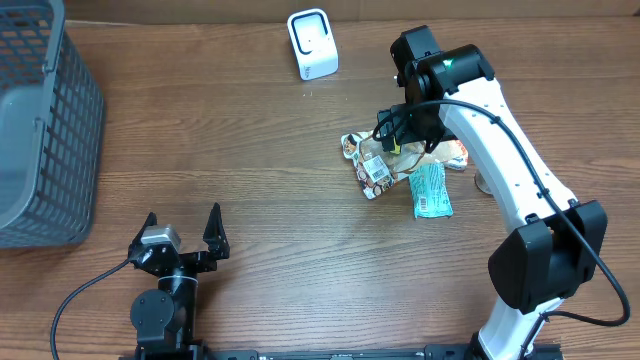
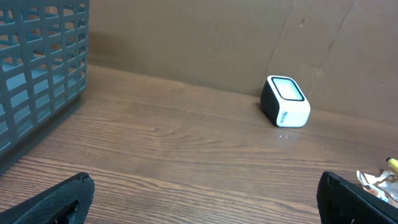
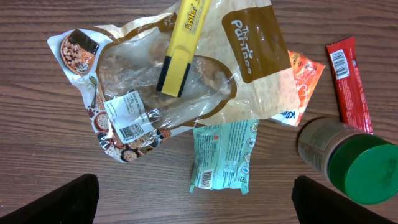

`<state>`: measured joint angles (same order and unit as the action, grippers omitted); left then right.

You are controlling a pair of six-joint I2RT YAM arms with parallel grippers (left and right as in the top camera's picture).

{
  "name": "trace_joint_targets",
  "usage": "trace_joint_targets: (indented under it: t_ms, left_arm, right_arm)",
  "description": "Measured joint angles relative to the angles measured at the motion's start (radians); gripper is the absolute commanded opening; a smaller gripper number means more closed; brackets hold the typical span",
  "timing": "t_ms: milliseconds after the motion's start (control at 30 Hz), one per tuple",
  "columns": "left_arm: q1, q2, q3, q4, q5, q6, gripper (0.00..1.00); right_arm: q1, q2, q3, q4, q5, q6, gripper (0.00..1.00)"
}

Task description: Scan the item barcode

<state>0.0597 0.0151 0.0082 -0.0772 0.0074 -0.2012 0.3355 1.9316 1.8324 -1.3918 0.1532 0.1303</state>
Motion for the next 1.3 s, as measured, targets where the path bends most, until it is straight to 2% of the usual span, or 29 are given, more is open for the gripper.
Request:
trace_joint_targets:
  t_ms: [833, 1000, 1167, 1300]
  left_arm:
    - [0.0, 0.0, 0.0, 0.0, 0.0, 0.003, 1.0]
    - [0.0, 0.0, 0.0, 0.0, 0.0, 0.003, 1.0]
    - [0.0, 0.0, 0.0, 0.0, 0.0, 0.003, 1.0]
    - [0.0, 0.0, 0.0, 0.0, 0.0, 0.003, 1.0]
  right_arm:
    - [0.0, -0.02, -0.002, 0.023, 0.0, 0.001, 1.0]
    - [0.0, -0.151, -0.006, 0.024, 0.0, 0.0, 1.0]
    - [0.0, -0.39, -0.006, 0.032, 0.0, 0.0, 1.0]
    - [0.0, -0.594, -0.006, 0.106, 0.005, 0.0, 1.0]
